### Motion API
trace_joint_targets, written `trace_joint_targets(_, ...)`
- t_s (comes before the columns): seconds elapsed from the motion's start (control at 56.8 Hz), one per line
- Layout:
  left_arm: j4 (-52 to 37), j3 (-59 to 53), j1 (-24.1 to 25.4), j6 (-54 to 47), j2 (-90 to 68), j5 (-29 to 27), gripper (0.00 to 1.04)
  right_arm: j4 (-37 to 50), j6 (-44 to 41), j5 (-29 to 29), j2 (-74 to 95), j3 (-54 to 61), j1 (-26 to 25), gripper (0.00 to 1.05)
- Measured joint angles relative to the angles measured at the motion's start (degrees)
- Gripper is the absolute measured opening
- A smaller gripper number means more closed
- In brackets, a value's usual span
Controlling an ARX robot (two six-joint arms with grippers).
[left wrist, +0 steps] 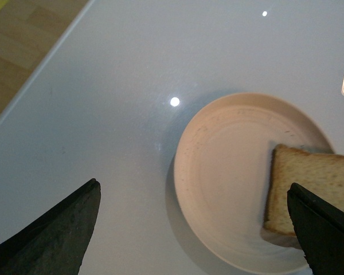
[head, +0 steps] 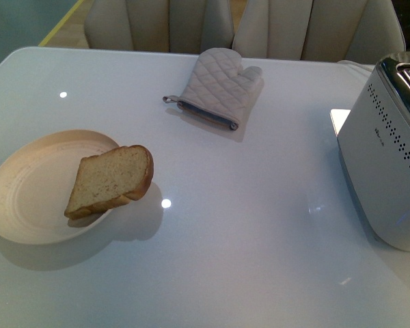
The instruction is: Put bread into toaster
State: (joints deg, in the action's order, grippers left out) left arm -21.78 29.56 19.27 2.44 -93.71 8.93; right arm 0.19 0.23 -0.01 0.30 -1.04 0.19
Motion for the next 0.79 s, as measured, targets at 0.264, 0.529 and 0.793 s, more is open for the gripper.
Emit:
trace_joint_targets(0.264, -2.67, 7.58, -2.03, -1.81, -18.47, -3.17, 0.97, 0.00, 0.00, 0.00, 0.00, 0.00, 0.00, 0.96)
trace_joint_targets(0.529, -3.32, 14.05, -5.42, -1.86, -29.22, -7.34, 0.97, 0.00, 0.00, 0.00, 0.00, 0.00, 0.00, 0.96)
trace_joint_targets(0.793, -3.93, 16.09, -7.54, -0.68, -35.80, -10.12, 0.78, 0.00, 0.00, 0.00, 0.00, 0.00, 0.00, 0.96)
